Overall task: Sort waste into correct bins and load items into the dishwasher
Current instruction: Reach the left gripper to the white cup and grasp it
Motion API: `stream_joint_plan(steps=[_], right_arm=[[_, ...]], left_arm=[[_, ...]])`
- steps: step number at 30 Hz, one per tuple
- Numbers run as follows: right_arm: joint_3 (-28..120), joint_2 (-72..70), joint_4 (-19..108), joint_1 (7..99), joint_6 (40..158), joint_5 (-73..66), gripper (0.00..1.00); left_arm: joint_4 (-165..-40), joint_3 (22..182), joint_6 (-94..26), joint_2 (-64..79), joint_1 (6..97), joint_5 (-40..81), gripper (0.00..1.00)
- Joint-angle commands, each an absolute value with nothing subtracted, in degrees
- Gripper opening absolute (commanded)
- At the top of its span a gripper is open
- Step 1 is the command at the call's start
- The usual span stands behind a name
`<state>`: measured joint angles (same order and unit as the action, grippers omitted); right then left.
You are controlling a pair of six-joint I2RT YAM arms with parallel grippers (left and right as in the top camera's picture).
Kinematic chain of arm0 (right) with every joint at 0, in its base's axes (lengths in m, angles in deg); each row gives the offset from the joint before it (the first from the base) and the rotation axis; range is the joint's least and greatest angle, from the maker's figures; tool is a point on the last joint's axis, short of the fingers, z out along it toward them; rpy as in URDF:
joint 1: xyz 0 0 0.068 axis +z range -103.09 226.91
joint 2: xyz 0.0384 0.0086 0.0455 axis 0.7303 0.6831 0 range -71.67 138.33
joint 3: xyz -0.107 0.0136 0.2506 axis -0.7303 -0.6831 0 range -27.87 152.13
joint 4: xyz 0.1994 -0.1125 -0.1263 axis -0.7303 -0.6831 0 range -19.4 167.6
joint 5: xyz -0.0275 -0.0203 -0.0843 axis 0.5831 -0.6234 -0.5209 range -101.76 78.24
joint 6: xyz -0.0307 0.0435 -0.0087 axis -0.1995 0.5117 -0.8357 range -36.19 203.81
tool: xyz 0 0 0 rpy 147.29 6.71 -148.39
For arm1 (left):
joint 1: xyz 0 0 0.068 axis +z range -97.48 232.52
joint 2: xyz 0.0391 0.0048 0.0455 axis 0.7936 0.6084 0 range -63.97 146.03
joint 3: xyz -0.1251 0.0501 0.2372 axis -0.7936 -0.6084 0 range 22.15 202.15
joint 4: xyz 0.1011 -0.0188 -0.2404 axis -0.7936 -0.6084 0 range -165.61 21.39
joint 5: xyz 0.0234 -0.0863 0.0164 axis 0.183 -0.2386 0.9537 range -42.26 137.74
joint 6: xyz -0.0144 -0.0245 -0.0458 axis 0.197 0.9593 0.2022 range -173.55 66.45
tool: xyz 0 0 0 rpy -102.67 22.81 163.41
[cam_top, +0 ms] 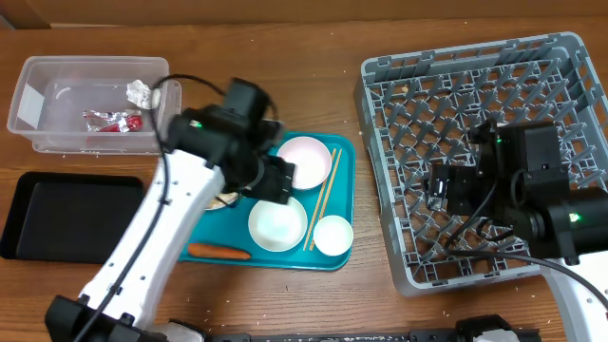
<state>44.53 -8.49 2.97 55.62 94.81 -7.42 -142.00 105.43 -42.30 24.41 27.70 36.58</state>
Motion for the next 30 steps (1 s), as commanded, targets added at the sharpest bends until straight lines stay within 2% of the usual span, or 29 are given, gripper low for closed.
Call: stream_joint_plan(steps=[1, 5, 17, 21, 24, 28, 29, 30], right_arm=[[45.97, -8.91, 2.38, 55.84, 99.12, -10.44, 1.00], [45.97, -8.91, 1.35, 55.84, 99.10, -10.44, 1.00], [45.97, -8.91, -1.32, 55.84, 99.05, -10.70, 1.00], [45.97, -8.91, -1.40, 55.84, 99.07, -10.85, 1.00], [45.97, -8.91, -1.77, 55.84, 99.05, -10.88, 1.00], [45.53, -8.86, -2.61, 55.84, 99.07, -12.23, 1.00], [45.31, -8.84, -2.69, 55.84, 99.07, -12.36, 1.00], [45.14, -8.84, -2.69, 55.84, 99.07, -12.36, 1.00]], left_arm=[[-138.98, 102.68, -38.72, 23.63, 22.13, 35.81, 0.82], [-134.17, 99.62, -37.82, 25.00, 17.37, 35.81, 0.75], [-131.07, 97.19, -36.79, 36.48, 11.20, 36.75, 0.68], [-130.26, 97.19, -36.73, 39.27, 10.79, 36.71, 0.47], [-130.11, 97.19, -36.75, 40.74, 10.85, 36.71, 0.43], [-130.24, 97.21, -36.68, 41.68, 10.50, 36.51, 0.10], [-130.24, 97.37, -36.60, 41.50, 10.50, 36.51, 0.04], [-130.26, 97.74, -36.58, 41.37, 10.50, 36.49, 0.04]])
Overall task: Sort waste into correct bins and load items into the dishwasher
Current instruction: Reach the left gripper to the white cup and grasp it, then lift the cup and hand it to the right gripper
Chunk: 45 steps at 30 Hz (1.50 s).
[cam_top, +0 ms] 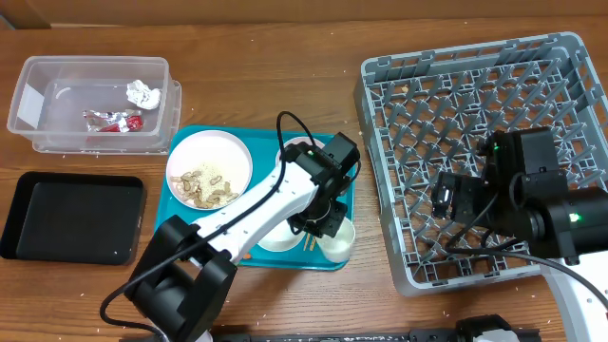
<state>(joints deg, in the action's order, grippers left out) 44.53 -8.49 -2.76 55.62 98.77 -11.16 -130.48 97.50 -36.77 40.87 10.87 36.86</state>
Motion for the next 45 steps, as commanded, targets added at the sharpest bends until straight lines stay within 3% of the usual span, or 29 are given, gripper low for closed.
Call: stream_joint_plan(steps=[1, 7, 14, 18, 21, 28, 45], right_arm=[[45.05, -8.75, -2.69, 55.84, 99.07, -12.38, 1.00], [45.05, -7.62, -1.82, 55.84, 99.14, -16.89, 1.00], [45.05, -3.64, 7.58, 54.83, 98.33, -14.70, 1.00], [45.05, -0.06, 14.12, 54.62, 81.63, 9.30, 1.00], [45.05, 2.00, 16.80, 54.62, 69.61, 29.86, 1.00], [45.05, 4.03, 20.80, 54.68, 57.11, 52.55, 1.00], [45.05, 4.97, 27.21, 54.73, 56.32, 58.48, 1.00]], left_arm=[[-130.52, 98.39, -36.62, 41.18, 10.90, 36.49, 0.04], [-138.02, 106.68, -40.05, 39.62, 16.34, 35.49, 0.04], [-142.94, 117.43, -49.32, 38.97, 31.29, 10.22, 0.04], [-141.41, 117.54, -50.67, 39.12, 39.57, -9.41, 0.04], [-141.43, 117.54, -52.18, 39.17, 42.94, -17.69, 0.04], [-141.41, 117.54, -52.31, 39.17, 43.97, -26.78, 0.04], [-135.35, 117.54, -50.08, 39.17, 37.65, -35.90, 0.04]])
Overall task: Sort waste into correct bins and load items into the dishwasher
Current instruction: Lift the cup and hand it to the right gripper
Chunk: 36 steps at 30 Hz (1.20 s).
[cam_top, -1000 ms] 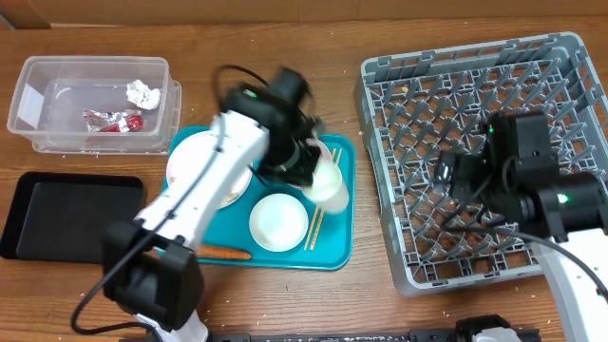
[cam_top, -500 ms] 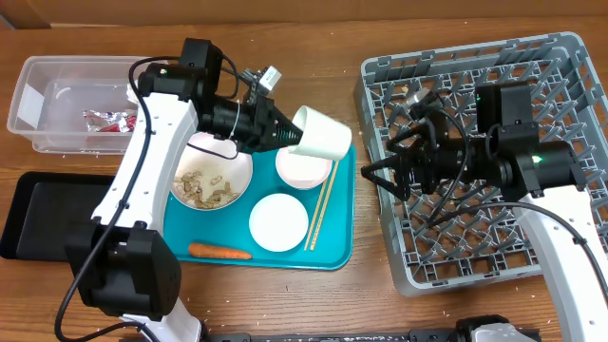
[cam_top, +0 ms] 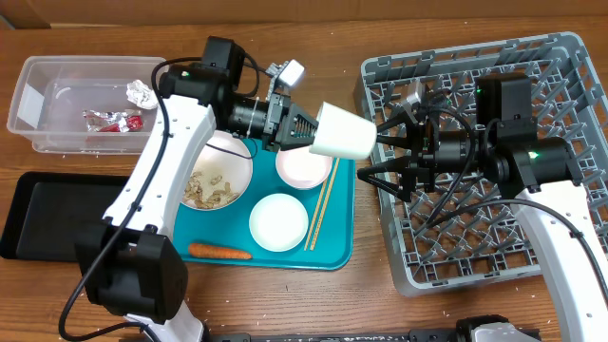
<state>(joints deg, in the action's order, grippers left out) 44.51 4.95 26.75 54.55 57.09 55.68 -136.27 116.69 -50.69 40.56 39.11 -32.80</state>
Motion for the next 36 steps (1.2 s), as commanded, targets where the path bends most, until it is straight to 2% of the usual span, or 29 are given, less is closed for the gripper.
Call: stream_joint_plan(steps=[1, 9, 28, 36], right_arm=[[45.05, 4.97, 27.30, 54.73, 56.32, 58.83, 1.00], [45.05, 4.97, 27.84, 54.73, 56.34, 60.40, 1.00], [45.05, 4.97, 28.28, 54.73, 56.34, 60.33, 0.64], [45.05, 4.97, 29.63, 54.73, 56.34, 60.36, 0.62]], left_arm=[[-134.39, 117.54, -49.23, 39.17, 37.06, -35.90, 0.04], [-129.93, 117.54, -44.27, 39.17, 34.13, -32.71, 0.04], [-129.67, 117.54, -44.09, 39.17, 34.06, -32.36, 0.04], [-130.28, 117.54, -44.09, 39.17, 34.06, -29.63, 0.05]])
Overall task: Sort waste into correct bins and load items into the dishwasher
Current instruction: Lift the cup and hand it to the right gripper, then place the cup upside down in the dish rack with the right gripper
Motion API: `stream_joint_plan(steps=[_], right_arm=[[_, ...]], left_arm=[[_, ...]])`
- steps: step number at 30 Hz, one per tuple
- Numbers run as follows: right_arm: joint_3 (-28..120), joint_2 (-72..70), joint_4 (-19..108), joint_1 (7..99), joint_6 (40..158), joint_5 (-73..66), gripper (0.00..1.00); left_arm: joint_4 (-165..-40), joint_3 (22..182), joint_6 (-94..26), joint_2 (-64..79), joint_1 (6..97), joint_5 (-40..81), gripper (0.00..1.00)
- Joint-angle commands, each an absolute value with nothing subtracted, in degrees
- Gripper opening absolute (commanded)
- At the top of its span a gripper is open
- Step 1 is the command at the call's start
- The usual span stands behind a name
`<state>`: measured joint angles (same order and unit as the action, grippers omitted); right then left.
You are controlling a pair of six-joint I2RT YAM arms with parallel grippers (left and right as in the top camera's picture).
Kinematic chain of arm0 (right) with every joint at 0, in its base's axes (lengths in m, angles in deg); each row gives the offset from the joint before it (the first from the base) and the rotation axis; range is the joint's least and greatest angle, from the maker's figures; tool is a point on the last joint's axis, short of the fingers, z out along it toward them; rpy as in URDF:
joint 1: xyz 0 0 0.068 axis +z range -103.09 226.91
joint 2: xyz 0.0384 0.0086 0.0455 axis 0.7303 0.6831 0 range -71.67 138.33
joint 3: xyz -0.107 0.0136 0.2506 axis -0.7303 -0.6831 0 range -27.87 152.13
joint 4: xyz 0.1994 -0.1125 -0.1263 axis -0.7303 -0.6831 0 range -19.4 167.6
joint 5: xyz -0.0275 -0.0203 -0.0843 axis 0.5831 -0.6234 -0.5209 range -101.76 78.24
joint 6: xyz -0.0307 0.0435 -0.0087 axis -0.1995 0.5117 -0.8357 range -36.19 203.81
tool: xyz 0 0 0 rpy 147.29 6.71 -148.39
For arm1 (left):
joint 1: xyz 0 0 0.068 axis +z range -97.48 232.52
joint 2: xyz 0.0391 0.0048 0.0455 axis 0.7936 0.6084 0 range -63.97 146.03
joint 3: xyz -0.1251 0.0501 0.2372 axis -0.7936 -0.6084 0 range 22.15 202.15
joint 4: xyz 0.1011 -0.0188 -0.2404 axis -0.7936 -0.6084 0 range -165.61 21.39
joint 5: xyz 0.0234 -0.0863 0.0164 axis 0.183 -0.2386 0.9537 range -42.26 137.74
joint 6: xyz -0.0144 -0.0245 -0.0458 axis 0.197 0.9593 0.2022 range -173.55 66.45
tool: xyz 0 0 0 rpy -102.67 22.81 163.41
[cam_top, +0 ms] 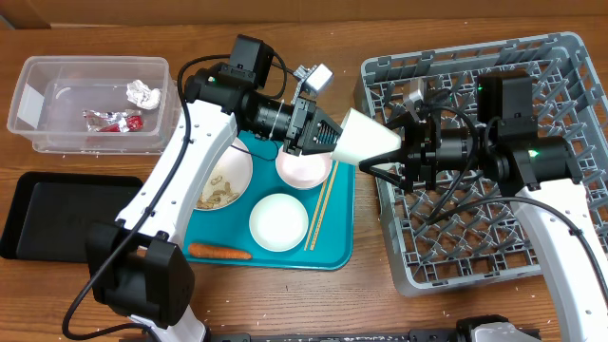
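A white cup [366,142] hangs on its side in the air between the teal tray [340,258] and the grey dish rack [456,52]. My left gripper [328,133] is shut on its wide rim end. My right gripper [391,149] faces it from the rack side, jaws open astride the cup's narrow base. On the tray lie a plate of food scraps [217,182], two white bowls [302,169] [277,221], chopsticks [323,209] and a carrot [218,252].
A clear plastic bin [28,104] holding crumpled wrappers stands at the far left. A black bin [57,214] sits in front of it. The dish rack fills the right side of the table.
The left gripper has carried the cup further right. The cup's base now sits between the right gripper's jaws, which stand narrower than before.
The left gripper was low over the tray's bowls while the right arm rested over the rack. Then the left gripper was down at the small cup at the tray's front right. Later it held the cup aloft facing the wide-open right gripper, which now straddles the cup.
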<state>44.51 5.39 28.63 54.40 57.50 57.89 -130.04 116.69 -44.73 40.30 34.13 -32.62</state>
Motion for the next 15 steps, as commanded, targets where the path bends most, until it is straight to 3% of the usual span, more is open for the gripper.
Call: stream_joint_plan(steps=[1, 4, 7, 15], right_arm=[[45.05, 4.97, 29.74, 54.73, 56.34, 60.33, 0.62], [45.05, 4.97, 29.76, 54.70, 56.39, 60.09, 0.62], [45.05, 4.97, 29.76, 54.70, 58.18, 55.11, 0.59], [45.27, 4.95, 29.22, 54.51, 68.65, 32.66, 0.56]], left_arm=[[-130.28, 117.54, -44.12, 39.17, 34.06, -29.54, 0.07], [-130.35, 117.54, -44.12, 39.17, 34.06, -27.11, 0.32], [-132.10, 117.54, -44.12, 39.14, 34.13, -18.30, 0.48], [-135.03, 117.59, -41.78, 37.70, 37.47, 7.88, 0.54]])
